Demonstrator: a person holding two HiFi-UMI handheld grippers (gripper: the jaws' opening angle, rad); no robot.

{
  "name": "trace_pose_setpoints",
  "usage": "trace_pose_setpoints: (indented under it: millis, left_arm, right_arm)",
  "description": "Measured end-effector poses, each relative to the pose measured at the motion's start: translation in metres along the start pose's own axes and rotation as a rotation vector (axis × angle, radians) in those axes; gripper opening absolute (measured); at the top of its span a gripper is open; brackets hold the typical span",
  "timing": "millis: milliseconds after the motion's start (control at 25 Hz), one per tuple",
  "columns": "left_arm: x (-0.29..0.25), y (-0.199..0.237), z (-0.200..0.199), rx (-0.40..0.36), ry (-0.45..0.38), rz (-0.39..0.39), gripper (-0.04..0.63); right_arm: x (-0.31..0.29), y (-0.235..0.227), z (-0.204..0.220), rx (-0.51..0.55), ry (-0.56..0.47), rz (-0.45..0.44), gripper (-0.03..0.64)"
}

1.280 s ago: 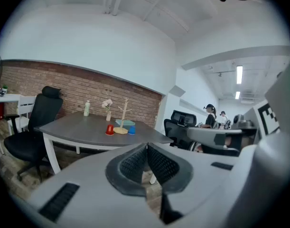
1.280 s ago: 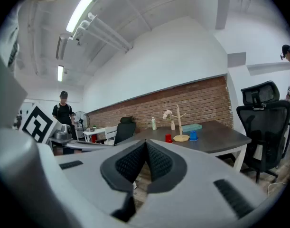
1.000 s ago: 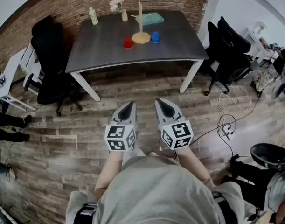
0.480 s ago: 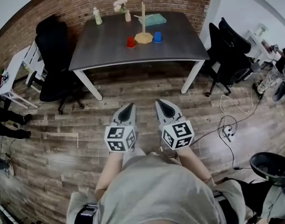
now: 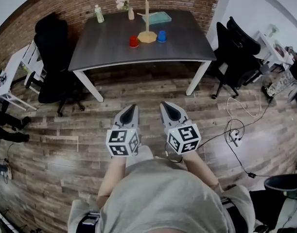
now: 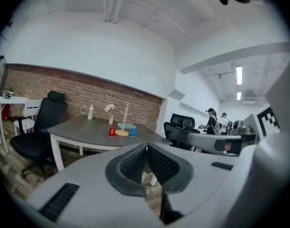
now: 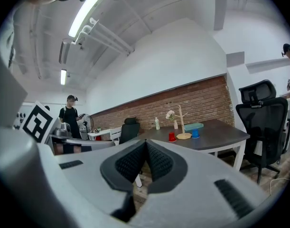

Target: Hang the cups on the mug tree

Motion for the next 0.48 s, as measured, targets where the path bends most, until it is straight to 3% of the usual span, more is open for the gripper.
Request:
trace_pose_setpoints:
  millis: [360,480]
  left_arm:
    - [-0.022,0.002,0.006,0.012,0.009,0.027,0.017]
    - [-0.034,0.004,0.003,0.014,0.011,0.031,0.046]
  right_arm:
    - [-0.011,-0.015,0.011,-0.017,0.035,-0.002,0.068]
    - [-0.018,-0.022,0.010,-0.016,0.042,-0.005,0.086]
Point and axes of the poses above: the fingertips, and each gripper's own axes: x backward along the fingers, y to its left, z out of its underside, the point moved 1 cm from there along x, backward along the fingers, and after that the axes turned 3 degrees about -y, right-handed, at the moved point
